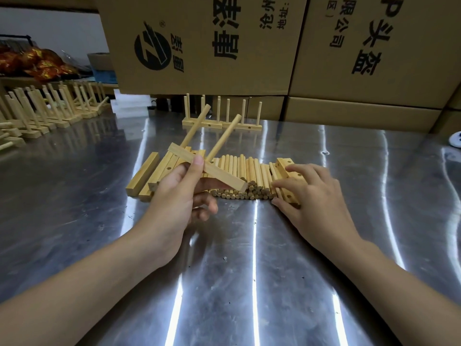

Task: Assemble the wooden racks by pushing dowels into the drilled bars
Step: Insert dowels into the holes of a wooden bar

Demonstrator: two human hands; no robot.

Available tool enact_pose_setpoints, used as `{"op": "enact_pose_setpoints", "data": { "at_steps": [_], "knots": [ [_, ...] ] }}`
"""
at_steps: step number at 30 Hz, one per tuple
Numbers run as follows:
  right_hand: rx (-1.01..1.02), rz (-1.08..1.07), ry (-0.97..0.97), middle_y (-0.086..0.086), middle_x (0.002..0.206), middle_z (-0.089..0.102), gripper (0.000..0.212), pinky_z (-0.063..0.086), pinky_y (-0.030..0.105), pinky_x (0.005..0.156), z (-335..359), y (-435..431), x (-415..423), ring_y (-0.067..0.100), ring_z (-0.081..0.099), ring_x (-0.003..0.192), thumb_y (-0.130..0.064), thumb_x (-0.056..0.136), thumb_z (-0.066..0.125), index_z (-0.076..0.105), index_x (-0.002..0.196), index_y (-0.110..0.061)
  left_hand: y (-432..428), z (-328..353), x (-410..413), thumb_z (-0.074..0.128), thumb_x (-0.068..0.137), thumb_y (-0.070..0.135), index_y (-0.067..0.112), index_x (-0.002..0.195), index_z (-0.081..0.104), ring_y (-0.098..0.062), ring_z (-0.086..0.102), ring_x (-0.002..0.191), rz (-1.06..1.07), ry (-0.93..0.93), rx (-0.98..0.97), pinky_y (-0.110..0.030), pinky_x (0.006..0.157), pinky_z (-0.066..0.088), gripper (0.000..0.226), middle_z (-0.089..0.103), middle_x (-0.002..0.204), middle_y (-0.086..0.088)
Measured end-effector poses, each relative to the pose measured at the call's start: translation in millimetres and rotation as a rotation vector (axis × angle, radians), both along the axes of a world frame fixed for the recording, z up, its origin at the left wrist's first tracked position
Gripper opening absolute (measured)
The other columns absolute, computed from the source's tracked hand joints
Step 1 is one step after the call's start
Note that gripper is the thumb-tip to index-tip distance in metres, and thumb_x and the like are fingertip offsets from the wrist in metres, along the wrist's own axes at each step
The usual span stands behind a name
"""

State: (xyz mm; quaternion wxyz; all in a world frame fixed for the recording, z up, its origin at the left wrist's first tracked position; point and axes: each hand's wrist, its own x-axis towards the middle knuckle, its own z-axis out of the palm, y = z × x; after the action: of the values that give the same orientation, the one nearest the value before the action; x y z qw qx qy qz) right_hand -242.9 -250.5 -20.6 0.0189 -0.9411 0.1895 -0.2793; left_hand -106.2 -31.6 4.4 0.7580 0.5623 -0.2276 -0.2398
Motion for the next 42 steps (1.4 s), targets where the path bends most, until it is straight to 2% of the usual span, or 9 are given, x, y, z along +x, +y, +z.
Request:
{"op": "enact_pose_setpoints", "data": {
  "at_steps": [6, 13, 18, 23, 25, 28, 32, 37, 42],
  "knots": [
    [0.012, 0.049, -0.013, -0.008, 0.13, 0.063, 0.012, 0.038, 0.039, 0.099, 1.7, -0.6, -1.0, 0.021, 0.048, 0.131, -0.037, 0.092, 0.08, 0.08, 0.101, -0.03, -0.7, -1.0, -2.5, 0.055, 0.104, 0.049, 0.013, 0.114, 0.069, -0.015, 0.056, 0.054, -0.004, -0.008, 0.007, -0.021, 0.048, 0.042, 0.039, 0.079, 0.099, -0.012],
    [0.049, 0.021, -0.063, -0.01, 0.119, 0.067, 0.007, 0.035, 0.034, 0.093, 0.0, 0.1, 1.0, 0.019, 0.052, 0.123, -0.03, 0.092, 0.079, 0.078, 0.088, -0.024, -0.8, -0.6, -1.5, 0.054, 0.107, 0.046, 0.014, 0.112, 0.071, -0.015, 0.052, 0.053, -0.017, -0.024, 0.015, -0.021, 0.047, 0.041, 0.037, 0.079, 0.097, -0.012],
    [0.052, -0.036, -0.015, -0.015, 0.127, 0.061, 0.023, 0.034, 0.035, 0.099, -0.4, 0.2, 2.4, 0.016, 0.046, 0.128, -0.054, 0.09, 0.076, 0.076, 0.094, -0.031, -0.6, -3.5, 0.5, 0.054, 0.107, 0.046, 0.014, 0.112, 0.072, -0.015, 0.053, 0.053, -0.037, -0.03, 0.017, -0.021, 0.046, 0.042, 0.037, 0.079, 0.094, -0.011],
    [0.006, -0.052, -0.111, -0.011, 0.115, 0.066, 0.008, 0.026, 0.028, 0.088, -1.0, 0.3, 2.8, 0.019, 0.053, 0.117, -0.034, 0.091, 0.078, 0.075, 0.087, -0.027, -2.9, -6.0, 0.0, 0.056, 0.106, 0.046, 0.022, 0.103, 0.075, -0.016, 0.053, 0.054, -0.03, -0.019, 0.018, -0.021, 0.046, 0.043, 0.03, 0.077, 0.086, -0.006],
    [0.001, -0.056, -0.142, -0.01, 0.115, 0.066, 0.006, 0.027, 0.028, 0.088, 0.4, -1.8, 1.8, 0.019, 0.054, 0.117, -0.035, 0.091, 0.077, 0.075, 0.091, -0.028, -3.8, -6.2, -0.5, 0.057, 0.106, 0.046, 0.023, 0.101, 0.075, -0.017, 0.052, 0.054, -0.032, -0.02, 0.02, -0.021, 0.047, 0.044, 0.03, 0.076, 0.083, -0.006],
    [0.035, -0.012, -0.061, -0.01, 0.128, 0.065, 0.02, 0.038, 0.036, 0.097, -0.8, -1.6, 2.4, 0.019, 0.049, 0.126, -0.044, 0.091, 0.078, 0.08, 0.106, -0.032, -2.6, -6.6, -0.1, 0.057, 0.106, 0.046, 0.025, 0.098, 0.075, -0.017, 0.052, 0.054, -0.03, -0.027, 0.017, -0.022, 0.047, 0.042, 0.03, 0.075, 0.082, -0.006],
    [0.05, 0.013, -0.053, -0.011, 0.126, 0.068, 0.009, 0.038, 0.038, 0.098, 0.6, -2.1, 2.2, 0.017, 0.05, 0.126, -0.04, 0.089, 0.082, 0.083, 0.092, -0.031, -1.9, -7.5, 0.4, 0.057, 0.106, 0.046, 0.023, 0.098, 0.074, -0.017, 0.052, 0.053, -0.024, -0.024, 0.013, -0.022, 0.046, 0.042, 0.03, 0.073, 0.079, -0.005],
    [0.04, 0.011, -0.051, -0.014, 0.127, 0.067, 0.021, 0.036, 0.035, 0.098, 0.3, 0.1, 3.3, 0.014, 0.049, 0.128, -0.05, 0.089, 0.079, 0.082, 0.102, -0.034, -1.4, -6.2, -0.6, 0.058, 0.106, 0.047, 0.027, 0.092, 0.076, -0.017, 0.052, 0.054, -0.025, -0.024, 0.013, -0.022, 0.047, 0.042, 0.03, 0.072, 0.078, -0.005],
    [0.007, -0.005, -0.064, -0.016, 0.115, 0.07, 0.013, 0.026, 0.026, 0.091, 2.3, 1.9, 1.8, 0.009, 0.048, 0.118, -0.039, 0.093, 0.077, 0.081, 0.086, -0.029, -1.0, -4.6, -3.0, 0.057, 0.106, 0.047, 0.028, 0.092, 0.077, -0.018, 0.052, 0.056, -0.036, -0.025, 0.023, -0.022, 0.048, 0.041, 0.03, 0.071, 0.079, -0.006]
  ]
}}
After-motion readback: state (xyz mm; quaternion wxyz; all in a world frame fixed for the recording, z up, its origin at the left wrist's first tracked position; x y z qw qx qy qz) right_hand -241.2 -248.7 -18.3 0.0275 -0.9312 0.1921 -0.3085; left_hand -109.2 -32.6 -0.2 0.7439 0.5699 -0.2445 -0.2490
